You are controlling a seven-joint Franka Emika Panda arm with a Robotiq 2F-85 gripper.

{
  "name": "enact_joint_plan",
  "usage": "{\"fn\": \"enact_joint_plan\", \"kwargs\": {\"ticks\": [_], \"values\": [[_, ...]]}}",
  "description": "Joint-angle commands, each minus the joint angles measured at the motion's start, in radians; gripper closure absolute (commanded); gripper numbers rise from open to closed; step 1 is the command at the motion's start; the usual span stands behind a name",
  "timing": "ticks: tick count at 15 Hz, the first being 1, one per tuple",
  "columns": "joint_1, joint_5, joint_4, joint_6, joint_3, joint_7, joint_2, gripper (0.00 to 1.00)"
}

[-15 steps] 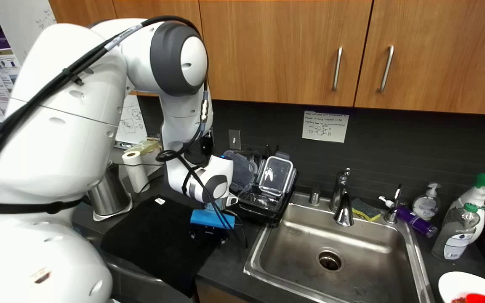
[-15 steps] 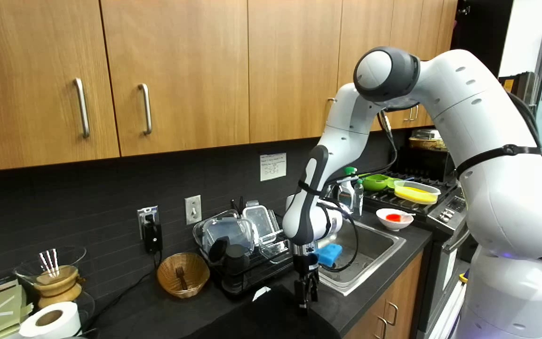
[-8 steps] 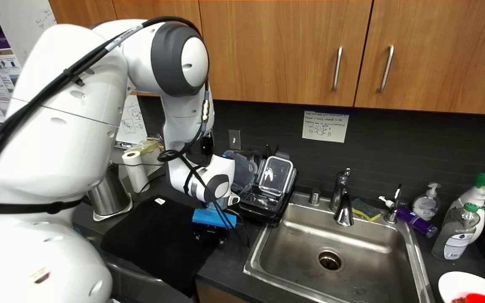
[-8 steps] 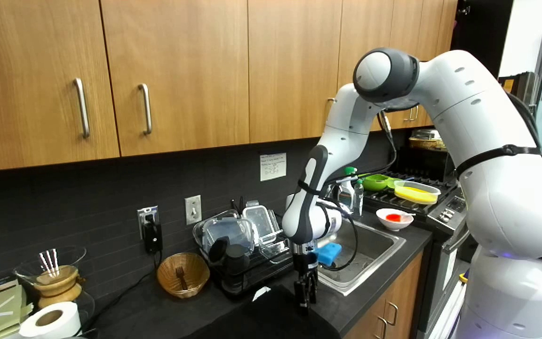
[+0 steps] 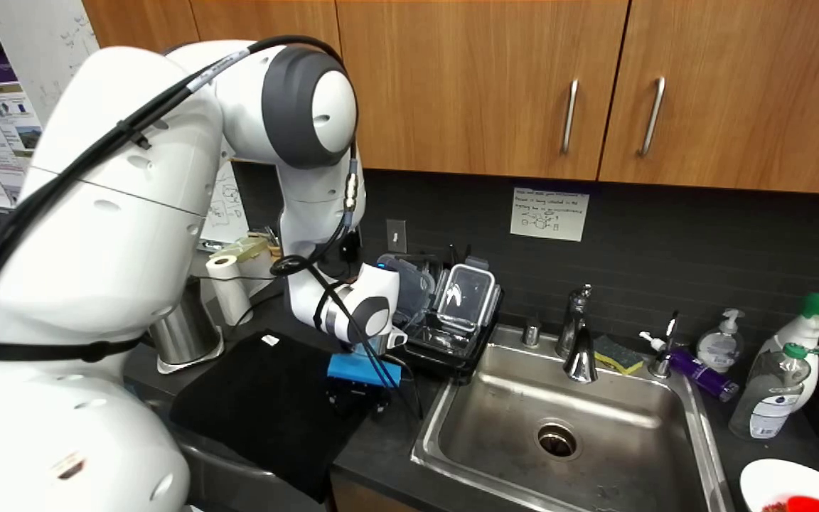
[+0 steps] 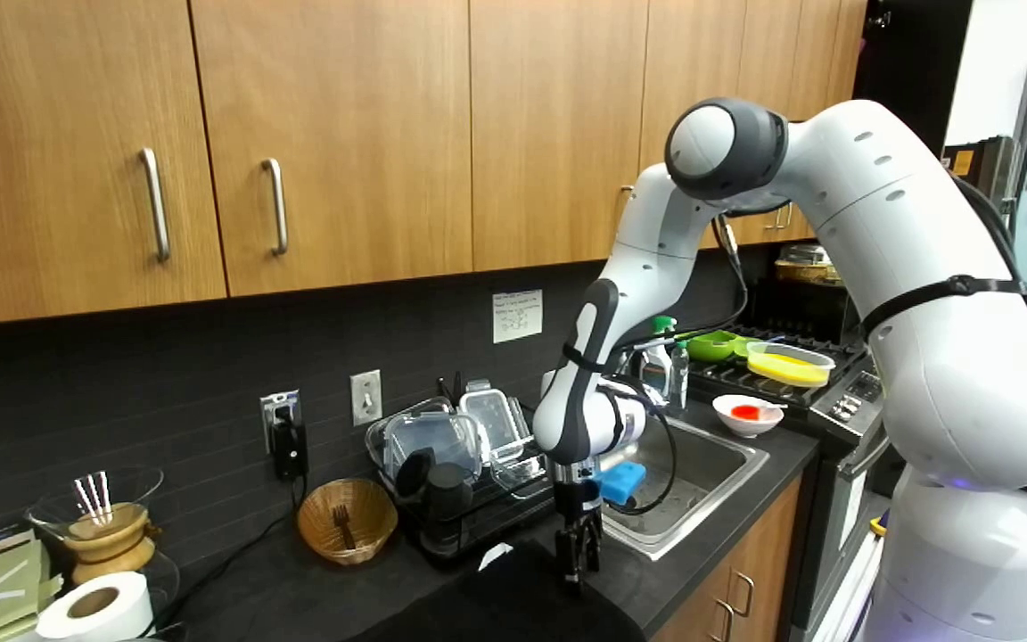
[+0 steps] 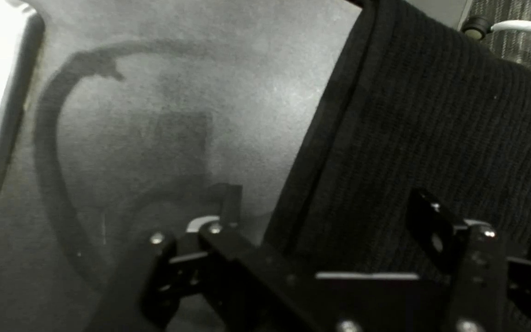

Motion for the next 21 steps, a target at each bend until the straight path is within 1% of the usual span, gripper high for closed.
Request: {"fn": "enact_joint_plan", "kwargs": {"ticks": [1, 14, 15, 16, 18, 19, 21], "values": [[-0.005, -0.012, 0.019, -0.016, -0.002, 0.007, 0.016, 0.00], [-0.007, -0.015, 0.030, -0.007, -0.003, 0.004, 0.040, 0.00], [-0.009, -0.014, 0.031, -0.007, -0.001, 0.002, 0.041, 0.25], [-0.010, -0.014, 0.032, -0.007, -0.001, 0.001, 0.041, 0.26], [-0.014, -0.013, 0.033, -0.006, -0.003, -0.003, 0.038, 0.37], [-0.016, -0.013, 0.033, -0.006, -0.005, -0.004, 0.037, 0.43], [-0.022, -0.013, 0.036, -0.006, -0.007, -0.007, 0.036, 0.58]]}}
